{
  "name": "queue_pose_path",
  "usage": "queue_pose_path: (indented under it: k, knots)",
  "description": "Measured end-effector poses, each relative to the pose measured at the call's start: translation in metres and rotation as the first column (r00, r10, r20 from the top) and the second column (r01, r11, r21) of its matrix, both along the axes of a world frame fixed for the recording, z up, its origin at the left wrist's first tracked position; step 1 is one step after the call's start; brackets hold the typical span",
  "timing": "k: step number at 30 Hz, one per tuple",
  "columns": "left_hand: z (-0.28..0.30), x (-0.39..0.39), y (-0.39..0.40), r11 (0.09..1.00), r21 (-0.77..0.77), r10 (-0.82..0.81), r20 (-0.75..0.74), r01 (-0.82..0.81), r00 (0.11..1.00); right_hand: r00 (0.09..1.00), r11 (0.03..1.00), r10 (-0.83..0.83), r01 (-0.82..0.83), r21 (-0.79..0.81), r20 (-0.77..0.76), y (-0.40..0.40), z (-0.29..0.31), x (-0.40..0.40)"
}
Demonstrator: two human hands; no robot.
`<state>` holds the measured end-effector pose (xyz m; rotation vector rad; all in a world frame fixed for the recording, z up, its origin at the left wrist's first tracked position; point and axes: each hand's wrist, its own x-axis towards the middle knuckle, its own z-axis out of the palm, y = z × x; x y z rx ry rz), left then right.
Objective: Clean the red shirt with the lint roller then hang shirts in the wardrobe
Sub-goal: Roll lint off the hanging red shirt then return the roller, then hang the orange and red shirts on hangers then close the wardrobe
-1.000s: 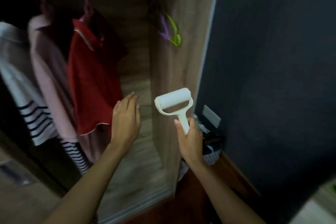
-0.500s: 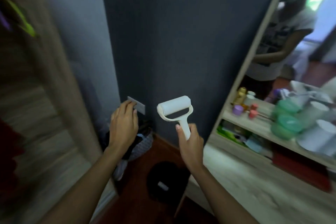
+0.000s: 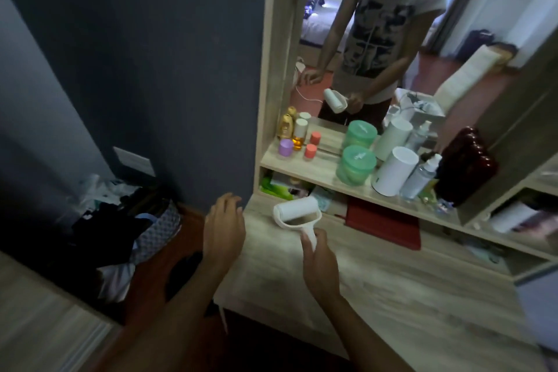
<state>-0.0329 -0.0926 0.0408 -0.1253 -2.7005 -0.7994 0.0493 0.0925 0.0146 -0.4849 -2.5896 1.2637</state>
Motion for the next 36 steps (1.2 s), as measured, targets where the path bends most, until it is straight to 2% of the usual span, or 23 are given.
queue_pose_path:
  k: [4,7,12,17,23,29,33,36]
  knots:
    - [-0.033,0.009,0.024,1.000,-0.009,0.030,0.112,-0.029,0.993,0.991,0.999,0.021,-0.017,-0.037,0.132,0.029,-0.037,0.003]
    - [-0.053,0.014,0.034,0.998,-0.056,0.033,0.162,-0.024,0.986,0.977,1.000,-0.008,0.006,0.010,0.213,0.046,-0.065,0.000]
    - [-0.081,0.017,0.047,0.991,-0.129,0.008,0.257,0.026,0.966,0.963,0.991,-0.068,0.035,0.130,0.260,0.060,-0.099,0.000]
    - [-0.092,0.022,0.060,0.987,-0.145,-0.023,0.305,0.070,0.952,0.946,0.985,-0.064,0.010,0.170,0.318,0.066,-0.111,0.003]
    - [-0.091,0.024,0.065,0.985,-0.158,-0.016,0.300,0.067,0.954,0.928,0.939,-0.049,-0.083,0.334,0.370,0.069,-0.112,0.004]
    - [-0.078,0.022,0.052,0.982,-0.178,-0.018,0.259,0.066,0.966,0.981,0.903,-0.117,0.039,0.429,0.157,0.069,-0.101,0.005]
    - [-0.066,0.019,0.020,0.980,-0.198,0.018,0.211,0.025,0.977,0.999,0.895,-0.023,0.008,0.447,0.028,0.057,-0.084,-0.013]
    - [-0.057,0.019,-0.010,0.984,-0.169,0.081,0.171,-0.052,0.982,0.993,0.878,0.111,-0.082,0.471,-0.033,0.028,-0.066,-0.035]
